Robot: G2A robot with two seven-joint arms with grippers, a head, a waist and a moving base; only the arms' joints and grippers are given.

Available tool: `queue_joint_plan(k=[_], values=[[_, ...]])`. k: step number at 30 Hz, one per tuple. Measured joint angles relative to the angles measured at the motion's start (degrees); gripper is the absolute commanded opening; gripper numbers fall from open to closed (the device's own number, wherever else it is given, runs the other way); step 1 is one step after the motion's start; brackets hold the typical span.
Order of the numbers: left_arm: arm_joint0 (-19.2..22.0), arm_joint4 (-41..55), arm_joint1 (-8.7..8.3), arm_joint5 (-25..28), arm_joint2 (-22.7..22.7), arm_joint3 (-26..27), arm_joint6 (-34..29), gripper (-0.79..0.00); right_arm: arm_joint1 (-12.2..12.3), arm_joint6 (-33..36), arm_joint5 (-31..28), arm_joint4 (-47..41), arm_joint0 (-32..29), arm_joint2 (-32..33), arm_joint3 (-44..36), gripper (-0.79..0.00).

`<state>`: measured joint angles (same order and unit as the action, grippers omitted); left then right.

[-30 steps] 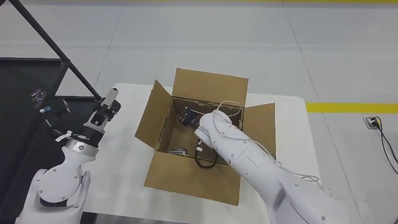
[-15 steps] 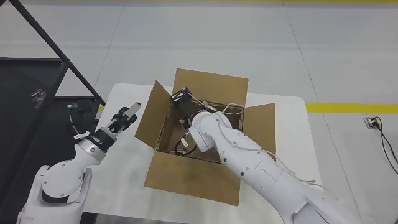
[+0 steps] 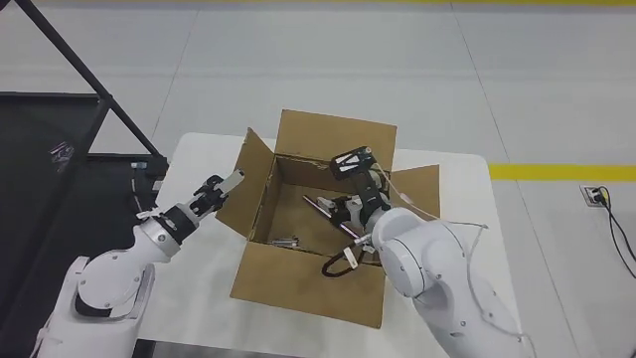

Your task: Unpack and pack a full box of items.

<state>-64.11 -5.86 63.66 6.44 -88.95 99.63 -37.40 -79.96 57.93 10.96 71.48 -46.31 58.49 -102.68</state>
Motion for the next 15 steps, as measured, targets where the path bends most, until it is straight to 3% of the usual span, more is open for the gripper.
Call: queue_joint_plan(k=[6,15], values=[[2.4,-2.4,-0.02,-1.2,3.3,-0.9,-2.1,0.0,0.0,-1.1,1.1,-2.7,-0.9,2.8,1.1,0.0],[7.6,-3.4,0.44,-1.6,9.6,-1.9,-4.4,0.0,1.9,-1.6,-7.8,-30.1,-9.3,24.4,-6.9,0.0]])
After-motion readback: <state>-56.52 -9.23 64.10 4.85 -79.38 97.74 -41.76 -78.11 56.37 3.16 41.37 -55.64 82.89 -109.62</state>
